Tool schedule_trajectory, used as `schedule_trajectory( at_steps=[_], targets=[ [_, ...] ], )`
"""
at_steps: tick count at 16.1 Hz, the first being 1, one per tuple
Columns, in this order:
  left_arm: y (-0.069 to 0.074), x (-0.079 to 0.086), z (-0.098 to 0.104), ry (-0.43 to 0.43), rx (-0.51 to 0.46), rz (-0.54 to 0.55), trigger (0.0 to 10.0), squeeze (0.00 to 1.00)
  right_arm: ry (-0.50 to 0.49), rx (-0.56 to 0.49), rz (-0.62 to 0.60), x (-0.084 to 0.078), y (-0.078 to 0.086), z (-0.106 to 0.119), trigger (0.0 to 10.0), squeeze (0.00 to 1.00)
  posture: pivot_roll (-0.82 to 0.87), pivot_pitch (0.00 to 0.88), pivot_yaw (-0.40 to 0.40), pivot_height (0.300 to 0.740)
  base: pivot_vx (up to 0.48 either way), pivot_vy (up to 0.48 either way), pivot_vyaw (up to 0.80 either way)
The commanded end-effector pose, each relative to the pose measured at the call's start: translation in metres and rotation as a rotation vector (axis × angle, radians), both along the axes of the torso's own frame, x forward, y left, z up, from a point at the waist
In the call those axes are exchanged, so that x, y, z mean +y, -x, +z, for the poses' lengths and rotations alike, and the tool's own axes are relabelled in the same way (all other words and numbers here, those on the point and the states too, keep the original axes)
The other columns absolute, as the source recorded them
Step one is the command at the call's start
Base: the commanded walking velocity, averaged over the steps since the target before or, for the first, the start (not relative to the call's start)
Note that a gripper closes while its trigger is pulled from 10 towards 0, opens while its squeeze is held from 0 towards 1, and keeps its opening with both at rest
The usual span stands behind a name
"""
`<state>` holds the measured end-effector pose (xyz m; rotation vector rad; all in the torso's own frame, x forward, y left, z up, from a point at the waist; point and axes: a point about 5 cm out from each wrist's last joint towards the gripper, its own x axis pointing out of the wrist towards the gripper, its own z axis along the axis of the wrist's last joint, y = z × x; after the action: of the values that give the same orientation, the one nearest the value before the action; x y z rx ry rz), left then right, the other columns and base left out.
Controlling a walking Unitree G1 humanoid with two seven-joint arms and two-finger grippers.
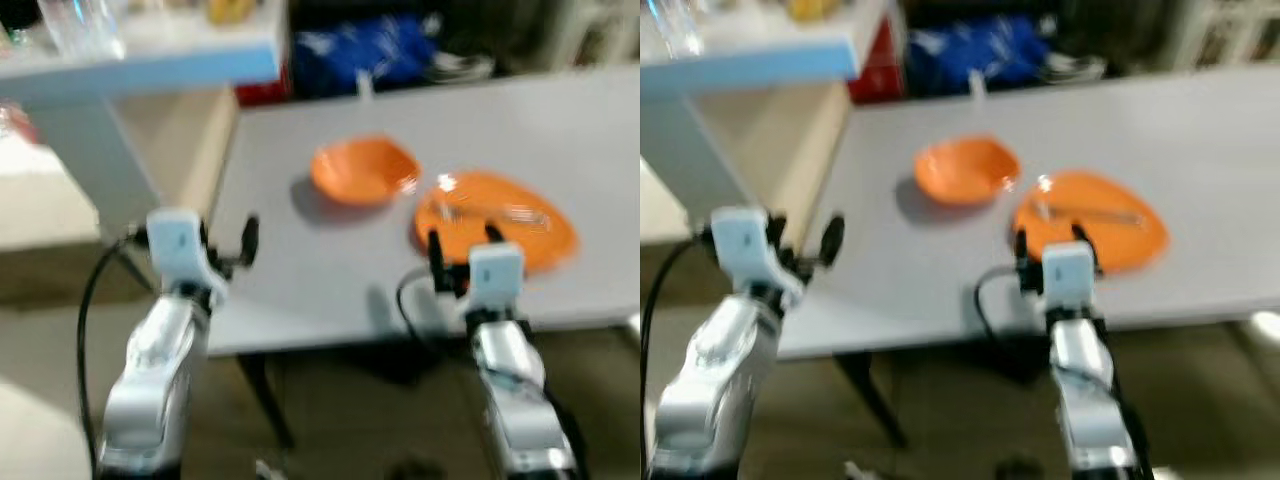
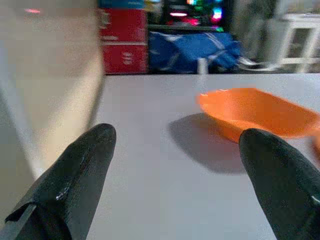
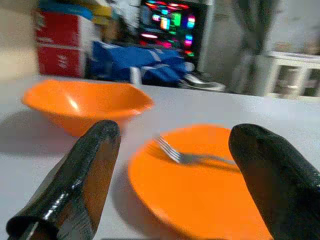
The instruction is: Setting the table
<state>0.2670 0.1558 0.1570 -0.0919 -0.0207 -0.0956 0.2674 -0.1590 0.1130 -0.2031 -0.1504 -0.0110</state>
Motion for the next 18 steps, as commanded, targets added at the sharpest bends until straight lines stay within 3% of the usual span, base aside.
schedule_trajectory(
  at_steps=[1, 3, 18],
  targets=[
    [-0.0001, 0.0016, -0.0033, -0.027, 0.014, 0.002, 10.0, 0.0, -0.013, -0.004, 0.008, 0.0028, -0.0005, 0.0019, 10.0, 0.0, -0.19, 0.01, 0.116, 0.74, 0.0, 0.0, 0.0],
    [-0.0003, 0.0003, -0.0036, -0.013, 0.015, -0.01, 10.0, 0.0, -0.014, -0.001, 0.006, 0.0025, -0.0002, 0.0012, 10.0, 0.0, -0.19, 0.011, 0.117, 0.74, 0.0, 0.122, 0.0],
    [0.0025, 0.0053, -0.0028, -0.022, 0.013, 0.013, 10.0, 0.0, -0.022, 0.015, 0.042, 0.0103, -0.0048, -0.0026, 10.0, 0.0, -0.15, 0.0, 0.107, 0.74, 0.0, 0.477, 0.0]
  ],
)
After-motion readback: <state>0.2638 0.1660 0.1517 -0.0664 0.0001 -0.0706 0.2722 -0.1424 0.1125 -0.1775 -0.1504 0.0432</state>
